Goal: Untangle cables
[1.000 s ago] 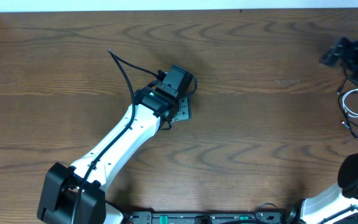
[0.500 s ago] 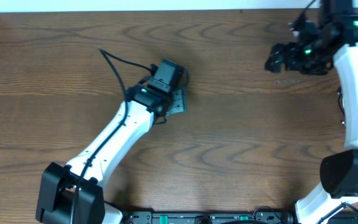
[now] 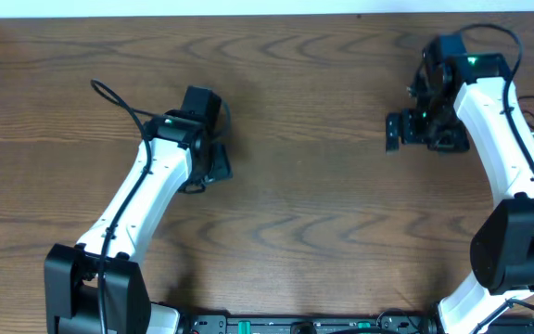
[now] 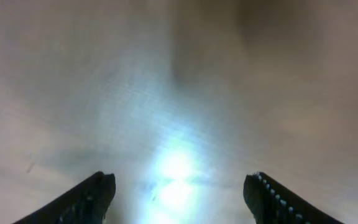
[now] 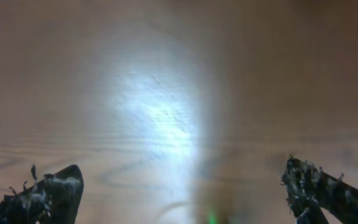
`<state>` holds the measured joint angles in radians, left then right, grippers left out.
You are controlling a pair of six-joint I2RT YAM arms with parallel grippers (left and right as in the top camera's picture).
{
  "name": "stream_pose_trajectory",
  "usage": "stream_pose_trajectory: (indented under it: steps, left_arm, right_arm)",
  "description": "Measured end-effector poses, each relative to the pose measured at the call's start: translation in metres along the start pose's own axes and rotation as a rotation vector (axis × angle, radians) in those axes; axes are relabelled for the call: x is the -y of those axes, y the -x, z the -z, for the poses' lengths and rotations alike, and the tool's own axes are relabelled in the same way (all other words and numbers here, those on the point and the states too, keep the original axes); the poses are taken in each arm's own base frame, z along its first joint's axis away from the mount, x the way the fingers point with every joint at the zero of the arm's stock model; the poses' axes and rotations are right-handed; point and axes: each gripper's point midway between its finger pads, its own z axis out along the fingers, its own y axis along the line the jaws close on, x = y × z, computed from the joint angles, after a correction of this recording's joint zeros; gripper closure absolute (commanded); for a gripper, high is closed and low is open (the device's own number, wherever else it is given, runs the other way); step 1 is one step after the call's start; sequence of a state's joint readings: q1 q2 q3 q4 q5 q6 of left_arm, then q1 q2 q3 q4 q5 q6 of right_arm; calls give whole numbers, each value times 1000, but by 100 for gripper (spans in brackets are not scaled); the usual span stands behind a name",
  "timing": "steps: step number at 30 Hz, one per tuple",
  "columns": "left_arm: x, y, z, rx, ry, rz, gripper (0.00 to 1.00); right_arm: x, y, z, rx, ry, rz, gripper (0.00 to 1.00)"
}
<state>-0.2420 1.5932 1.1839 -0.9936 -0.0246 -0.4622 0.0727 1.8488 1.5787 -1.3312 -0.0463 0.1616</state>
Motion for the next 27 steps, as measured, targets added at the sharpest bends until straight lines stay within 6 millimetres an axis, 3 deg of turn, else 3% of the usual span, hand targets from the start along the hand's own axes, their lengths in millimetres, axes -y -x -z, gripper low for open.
stream_pose_trajectory:
  steps: [7, 15, 22, 27]
  left_arm:
    - [-21, -34, 3, -142, 81, -23, 29]
    - [-31, -53, 8, -222, 106, -84, 28]
    - [-36, -64, 8, -90, 26, -80, 28]
    - [-40, -68, 28, 117, -83, -63, 28]
  right_arm:
    - [19, -41, -21, -166, -54, -70, 1]
    - [22, -59, -35, -146, -51, -76, 1]
    - [24, -75, -7, 123, -5, -85, 1]
    - [24, -84, 20, 338, 35, -78, 1]
